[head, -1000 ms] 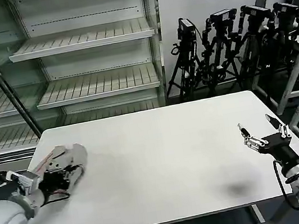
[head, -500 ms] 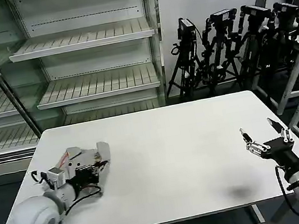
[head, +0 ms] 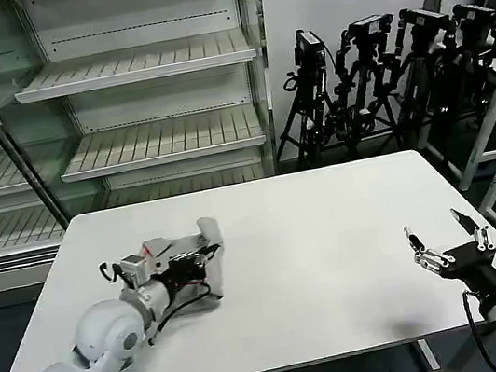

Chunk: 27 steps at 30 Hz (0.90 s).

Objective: Fold and organize the clothes.

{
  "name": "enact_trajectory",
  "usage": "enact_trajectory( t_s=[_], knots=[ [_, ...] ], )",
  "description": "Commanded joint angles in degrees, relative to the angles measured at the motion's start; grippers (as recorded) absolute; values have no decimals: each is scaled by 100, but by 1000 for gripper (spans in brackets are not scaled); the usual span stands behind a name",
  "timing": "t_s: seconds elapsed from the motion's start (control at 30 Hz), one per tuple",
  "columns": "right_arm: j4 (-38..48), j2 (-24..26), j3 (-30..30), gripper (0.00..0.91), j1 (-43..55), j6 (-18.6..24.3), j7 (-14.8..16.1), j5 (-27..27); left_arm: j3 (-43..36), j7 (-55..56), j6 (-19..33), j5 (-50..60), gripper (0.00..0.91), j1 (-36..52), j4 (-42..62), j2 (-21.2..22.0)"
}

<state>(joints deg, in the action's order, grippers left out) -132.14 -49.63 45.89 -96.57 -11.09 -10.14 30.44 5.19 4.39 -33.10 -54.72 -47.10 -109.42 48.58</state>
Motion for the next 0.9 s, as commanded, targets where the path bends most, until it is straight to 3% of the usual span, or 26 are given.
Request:
enact_trajectory(
  t_s=[0.03, 0.07, 0.1, 0.13, 0.63, 0.77, 0.87, 0.9],
  knots=[
    [-54, -31, 26, 907, -220, -14, -14, -118, -506, 124, 6, -142, 60, 595, 126, 550],
    [-55, -33, 19, 907, -221, -15, -13, -124, -531, 123, 7, -136, 322, 606, 135, 580],
    [-64, -33, 14, 907, -235, -15, -14, -137, -534, 118, 7, -135, 746, 607, 141, 601],
    [-68, -34, 14, 907, -249, -16, -12, -148, -538, 102, 10, -101, 907, 607, 146, 632],
    [-132, 46, -58, 907, -213, -53, -34, -69, -360, 41, 151, 15, 907, 715, 15, 706],
    [-110, 209, -711, 907, 285, -231, -170, 226, 72, 17, 142, 164, 907, 586, -304, 255],
    [120, 230, -1515, 907, 990, -261, -256, 223, 634, -47, 180, 387, 907, 278, -536, -372],
    [240, 188, -2064, 907, 1324, -278, -330, 237, 984, -78, 187, 392, 907, -58, -628, -758]
  ],
)
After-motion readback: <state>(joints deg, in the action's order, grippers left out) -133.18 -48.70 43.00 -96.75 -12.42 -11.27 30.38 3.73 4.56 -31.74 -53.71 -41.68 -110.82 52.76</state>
